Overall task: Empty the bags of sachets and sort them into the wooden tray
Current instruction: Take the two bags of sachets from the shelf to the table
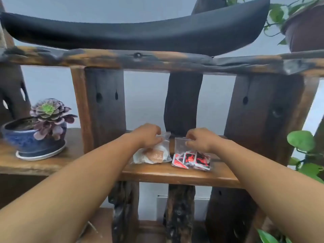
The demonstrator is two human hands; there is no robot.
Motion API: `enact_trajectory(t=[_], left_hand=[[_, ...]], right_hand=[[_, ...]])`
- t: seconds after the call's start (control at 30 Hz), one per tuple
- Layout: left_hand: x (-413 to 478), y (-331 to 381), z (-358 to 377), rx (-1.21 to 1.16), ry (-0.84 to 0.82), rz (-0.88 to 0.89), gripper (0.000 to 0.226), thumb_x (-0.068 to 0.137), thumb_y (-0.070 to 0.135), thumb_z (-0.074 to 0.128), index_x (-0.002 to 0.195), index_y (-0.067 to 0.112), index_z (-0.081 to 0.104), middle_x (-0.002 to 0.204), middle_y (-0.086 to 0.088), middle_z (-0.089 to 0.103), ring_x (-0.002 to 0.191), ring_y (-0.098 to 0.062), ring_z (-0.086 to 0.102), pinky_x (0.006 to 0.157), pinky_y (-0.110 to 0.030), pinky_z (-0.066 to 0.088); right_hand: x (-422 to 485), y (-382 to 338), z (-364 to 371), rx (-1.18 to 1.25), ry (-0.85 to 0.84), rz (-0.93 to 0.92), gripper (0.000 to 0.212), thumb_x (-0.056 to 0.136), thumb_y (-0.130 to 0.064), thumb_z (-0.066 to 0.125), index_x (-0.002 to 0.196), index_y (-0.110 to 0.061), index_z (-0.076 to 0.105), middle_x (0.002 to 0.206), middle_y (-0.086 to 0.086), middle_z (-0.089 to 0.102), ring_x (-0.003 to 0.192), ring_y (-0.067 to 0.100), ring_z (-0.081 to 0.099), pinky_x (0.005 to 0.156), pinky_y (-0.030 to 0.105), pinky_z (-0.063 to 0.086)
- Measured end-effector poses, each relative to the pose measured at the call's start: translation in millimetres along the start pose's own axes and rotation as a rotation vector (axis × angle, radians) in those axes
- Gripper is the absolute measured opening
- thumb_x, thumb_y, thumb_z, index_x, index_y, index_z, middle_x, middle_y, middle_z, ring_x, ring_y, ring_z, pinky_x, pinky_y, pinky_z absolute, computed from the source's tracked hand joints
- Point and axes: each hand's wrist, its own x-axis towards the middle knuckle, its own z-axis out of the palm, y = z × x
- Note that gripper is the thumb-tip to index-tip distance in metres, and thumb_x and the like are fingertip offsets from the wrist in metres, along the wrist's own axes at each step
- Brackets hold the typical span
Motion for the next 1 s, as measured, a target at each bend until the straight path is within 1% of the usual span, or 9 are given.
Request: enact_trajectory(t=[0.13, 0.27, 0.4, 0.53, 0.6, 0.67, 0.77, 0.9, 1.0], left_hand=[[31, -4, 15, -0.032, -0.027, -0.051, 0.037, 0.094, 0.044, 0.052, 0.119, 0.020, 0.065, 0.120, -0.003, 0.067, 0.101, -0.023, 0.062, 0.093, -0.040, 0.053], [60, -9, 25, 0.066, 0.051, -0.053, 0.038, 0.097, 0.044, 0.048, 0.114, 0.016, 0.066, 0.114, -0.005, 0.068, 0.094, -0.022, 0.061, 0.079, -0.034, 0.048], [81, -13, 35, 0.074, 0.039, -0.042, 0.045, 0.100, 0.043, 0.042, 0.112, 0.010, 0.068, 0.112, -0.012, 0.070, 0.096, -0.030, 0.064, 0.087, -0.039, 0.052], [89, -21, 47, 0.045, 0.031, -0.043, 0.046, 0.100, 0.041, 0.040, 0.090, 0.007, 0.069, 0.089, -0.009, 0.066, 0.088, -0.031, 0.064, 0.079, -0.037, 0.050], [92, -25, 50, 0.013, 0.065, -0.042, 0.049, 0.101, 0.044, 0.039, 0.073, 0.012, 0.062, 0.073, -0.003, 0.059, 0.079, -0.028, 0.061, 0.074, -0.035, 0.046], [92, -28, 52, -0.022, 0.073, -0.059, 0.050, 0.100, 0.050, 0.039, 0.067, 0.017, 0.056, 0.066, 0.002, 0.053, 0.074, -0.025, 0.058, 0.074, -0.035, 0.046], [88, -29, 51, -0.034, 0.071, -0.060, 0.048, 0.098, 0.052, 0.043, 0.066, 0.019, 0.055, 0.066, 0.004, 0.051, 0.069, -0.018, 0.055, 0.070, -0.033, 0.044], [77, -28, 41, -0.041, 0.094, -0.026, 0.046, 0.097, 0.049, 0.047, 0.059, 0.022, 0.044, 0.064, 0.003, 0.049, 0.063, -0.015, 0.049, 0.060, -0.029, 0.032], [64, -24, 32, -0.065, 0.141, -0.021, 0.042, 0.097, 0.047, 0.049, 0.061, 0.025, 0.044, 0.065, 0.004, 0.049, 0.063, -0.013, 0.050, 0.059, -0.027, 0.033]], right_hand=[[32, 20, 12, -0.016, -0.005, 0.029, 0.025, 0.093, -0.040, 0.058, 0.111, -0.023, 0.061, 0.111, 0.000, 0.065, 0.094, 0.018, 0.061, 0.084, 0.033, 0.053], [62, 31, 25, -0.011, -0.025, 0.029, 0.024, 0.094, -0.041, 0.058, 0.110, -0.024, 0.061, 0.109, 0.000, 0.068, 0.092, 0.016, 0.062, 0.087, 0.035, 0.055], [82, 43, 33, 0.004, -0.033, 0.027, 0.033, 0.094, -0.043, 0.057, 0.118, -0.020, 0.061, 0.113, 0.001, 0.067, 0.095, 0.018, 0.061, 0.085, 0.031, 0.052], [92, 53, 43, 0.004, -0.019, 0.017, 0.032, 0.094, -0.046, 0.054, 0.107, -0.019, 0.066, 0.106, 0.002, 0.070, 0.089, 0.015, 0.062, 0.077, 0.029, 0.051], [94, 56, 46, 0.041, 0.004, 0.028, 0.032, 0.094, -0.049, 0.054, 0.098, -0.019, 0.067, 0.098, 0.000, 0.070, 0.085, 0.013, 0.062, 0.070, 0.026, 0.048], [93, 55, 46, 0.081, 0.009, 0.037, 0.034, 0.094, -0.051, 0.055, 0.094, -0.019, 0.066, 0.092, -0.001, 0.068, 0.081, 0.011, 0.061, 0.066, 0.024, 0.046], [91, 52, 43, 0.096, 0.032, 0.025, 0.035, 0.094, -0.047, 0.056, 0.091, -0.014, 0.066, 0.088, 0.002, 0.068, 0.080, 0.014, 0.061, 0.065, 0.025, 0.046], [80, 44, 36, 0.105, 0.039, 0.005, 0.034, 0.096, -0.040, 0.054, 0.089, -0.009, 0.065, 0.088, 0.007, 0.067, 0.082, 0.022, 0.063, 0.074, 0.038, 0.052], [68, 37, 29, 0.089, 0.069, 0.004, 0.030, 0.098, -0.036, 0.051, 0.088, -0.011, 0.063, 0.088, 0.006, 0.067, 0.080, 0.021, 0.062, 0.070, 0.035, 0.049]])
